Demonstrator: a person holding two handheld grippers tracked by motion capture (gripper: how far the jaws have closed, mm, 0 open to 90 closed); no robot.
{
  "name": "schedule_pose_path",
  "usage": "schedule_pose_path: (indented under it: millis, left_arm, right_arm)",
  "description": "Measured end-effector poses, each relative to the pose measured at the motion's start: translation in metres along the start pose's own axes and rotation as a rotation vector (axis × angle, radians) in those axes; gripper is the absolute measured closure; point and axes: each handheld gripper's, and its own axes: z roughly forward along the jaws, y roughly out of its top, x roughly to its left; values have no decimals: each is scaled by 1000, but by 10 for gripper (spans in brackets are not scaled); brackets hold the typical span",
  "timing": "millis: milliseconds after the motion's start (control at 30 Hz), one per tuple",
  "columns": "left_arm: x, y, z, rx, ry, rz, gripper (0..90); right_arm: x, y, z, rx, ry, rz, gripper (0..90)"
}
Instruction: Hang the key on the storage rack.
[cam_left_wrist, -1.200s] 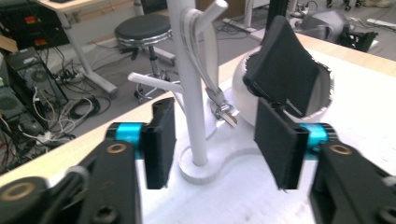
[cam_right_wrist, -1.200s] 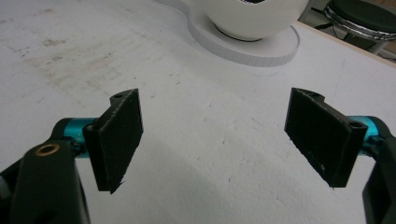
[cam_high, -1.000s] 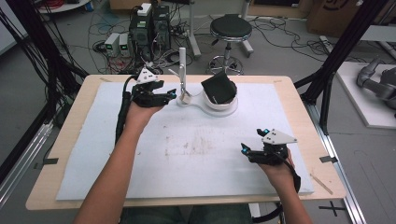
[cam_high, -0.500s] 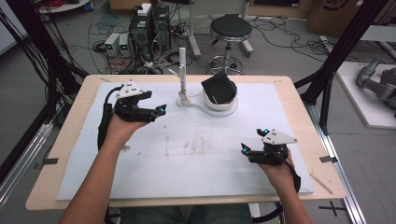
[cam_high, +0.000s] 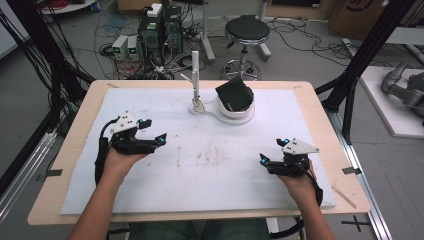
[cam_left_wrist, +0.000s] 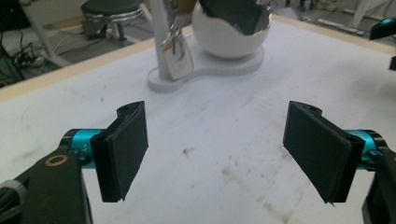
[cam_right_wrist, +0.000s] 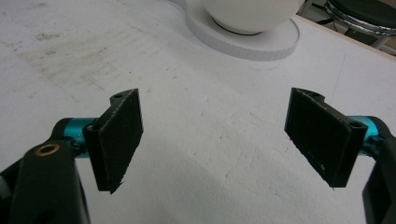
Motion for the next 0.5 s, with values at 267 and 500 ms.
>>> schedule_pose_path:
  millis: [267,500]
  left_arm:
    - [1,-15,-2,4,-18,-4,221]
    - [0,-17,-3,2,-35,-2,219]
  right_arm:
    - [2,1,-1,-11,5,-6,197]
    - [2,0,2,-4,11,1,197]
